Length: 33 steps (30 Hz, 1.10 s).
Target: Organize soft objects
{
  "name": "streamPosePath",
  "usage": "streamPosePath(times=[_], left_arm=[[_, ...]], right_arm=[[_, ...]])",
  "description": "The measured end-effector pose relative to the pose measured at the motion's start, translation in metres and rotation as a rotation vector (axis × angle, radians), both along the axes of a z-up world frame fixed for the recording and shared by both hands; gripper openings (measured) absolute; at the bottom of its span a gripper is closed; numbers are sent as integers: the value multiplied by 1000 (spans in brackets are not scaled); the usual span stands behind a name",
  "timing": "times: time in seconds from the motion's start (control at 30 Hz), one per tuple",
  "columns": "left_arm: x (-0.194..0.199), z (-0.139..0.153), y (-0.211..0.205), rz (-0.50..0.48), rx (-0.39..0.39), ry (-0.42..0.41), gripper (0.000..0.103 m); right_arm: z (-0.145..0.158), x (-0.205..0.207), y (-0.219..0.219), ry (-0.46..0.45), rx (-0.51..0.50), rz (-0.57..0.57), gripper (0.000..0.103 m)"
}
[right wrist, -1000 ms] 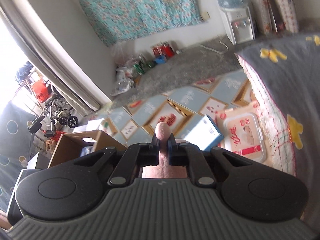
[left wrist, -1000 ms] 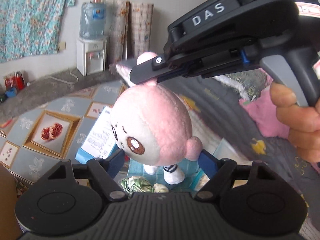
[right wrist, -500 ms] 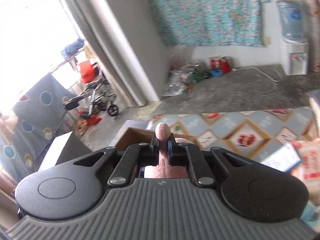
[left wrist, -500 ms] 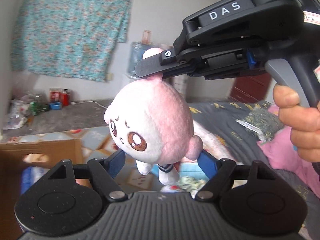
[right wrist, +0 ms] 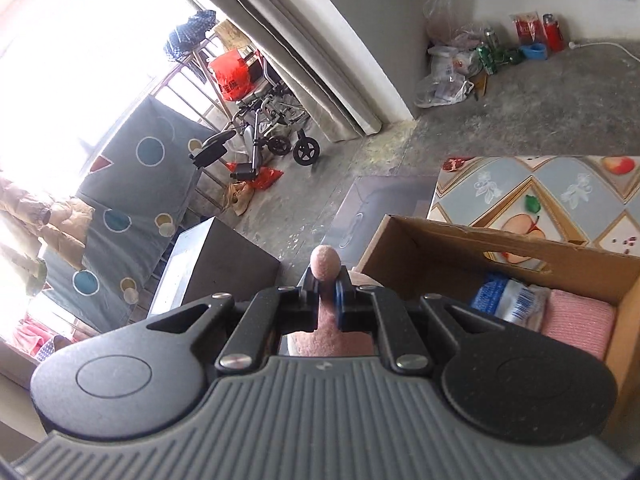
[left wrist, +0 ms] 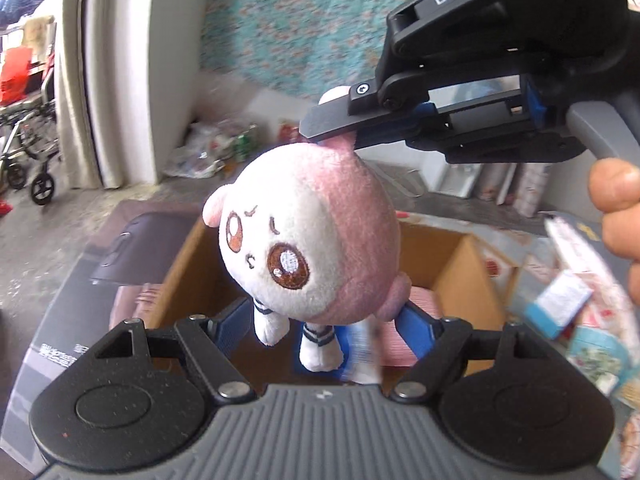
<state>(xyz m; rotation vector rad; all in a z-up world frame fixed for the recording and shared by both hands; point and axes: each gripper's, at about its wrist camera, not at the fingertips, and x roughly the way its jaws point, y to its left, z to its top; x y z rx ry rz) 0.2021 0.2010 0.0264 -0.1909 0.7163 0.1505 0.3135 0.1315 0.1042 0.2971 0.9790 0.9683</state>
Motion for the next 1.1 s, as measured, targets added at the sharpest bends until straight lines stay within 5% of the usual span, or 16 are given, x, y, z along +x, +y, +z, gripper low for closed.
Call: streamPosePath(times=[0.27, 0.33, 0.5, 0.6, 0.8, 1.1], left_arm=[[62, -51, 14, 67, 157, 227, 77], [67, -53, 7, 42, 204, 236, 78], [68, -51, 3, 2, 181, 226, 78], [69, -51, 4, 14, 197, 217, 79], [57, -46, 18, 53, 148, 202, 78], [14, -9, 31, 101, 44, 125, 76]], right_arm=[[-102, 81, 35, 157, -78, -104, 7], [-124, 96, 30, 192, -90, -125, 7], [-146, 110, 29, 171, -115, -97, 9], [-141, 105, 39, 75, -170, -62, 13], [-119, 94, 35, 10, -152, -46, 43], [-66, 74, -28, -4, -49, -99, 49]])
